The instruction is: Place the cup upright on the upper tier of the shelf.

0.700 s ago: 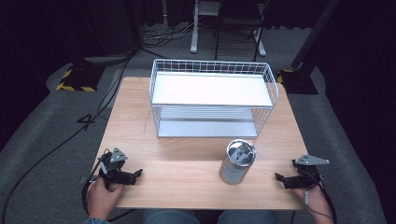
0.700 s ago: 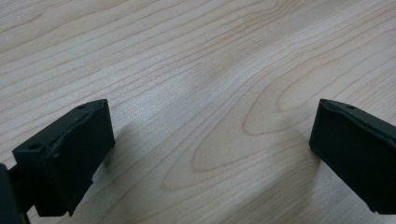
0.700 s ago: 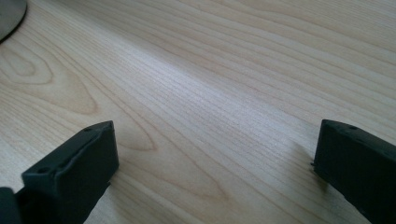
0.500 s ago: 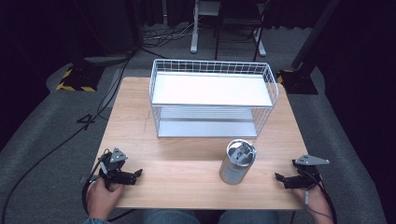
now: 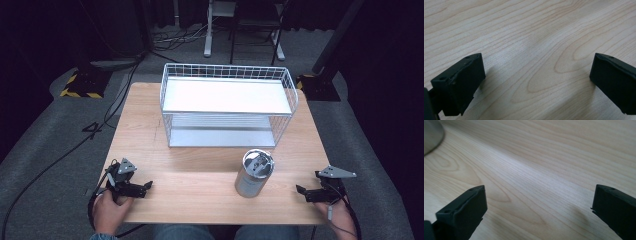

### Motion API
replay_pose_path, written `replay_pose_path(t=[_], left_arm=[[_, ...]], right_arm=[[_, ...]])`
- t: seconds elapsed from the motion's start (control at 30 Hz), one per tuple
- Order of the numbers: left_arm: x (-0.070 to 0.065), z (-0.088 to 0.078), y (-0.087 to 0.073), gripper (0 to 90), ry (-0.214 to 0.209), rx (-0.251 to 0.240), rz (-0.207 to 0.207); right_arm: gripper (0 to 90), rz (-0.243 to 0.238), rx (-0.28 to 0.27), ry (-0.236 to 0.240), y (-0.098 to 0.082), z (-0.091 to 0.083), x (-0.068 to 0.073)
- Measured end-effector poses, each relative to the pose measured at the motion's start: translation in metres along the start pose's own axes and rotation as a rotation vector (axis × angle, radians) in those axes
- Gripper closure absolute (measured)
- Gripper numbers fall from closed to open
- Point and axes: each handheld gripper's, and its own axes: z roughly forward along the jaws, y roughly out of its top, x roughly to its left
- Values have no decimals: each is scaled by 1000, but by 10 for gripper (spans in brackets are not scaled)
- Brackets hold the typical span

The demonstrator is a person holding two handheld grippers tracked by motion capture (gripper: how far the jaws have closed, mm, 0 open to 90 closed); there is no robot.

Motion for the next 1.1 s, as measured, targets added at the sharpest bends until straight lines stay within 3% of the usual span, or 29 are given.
replay_pose_path(t=[0.2, 0.5, 0.8, 1.1], left_arm=[[0, 0, 0, 4, -1, 0, -2], [0, 0, 0, 4, 0, 0, 0], [0, 0, 0, 4, 1, 0, 2], [0, 0, 0, 4, 2, -1, 2]], right_arm=[[0, 21, -76, 60, 11, -19, 6], [0, -10, -147, 103, 27, -39, 22], [0, -17, -197, 166, 39, -47, 36], [0, -41, -235, 242, 56, -46, 60]])
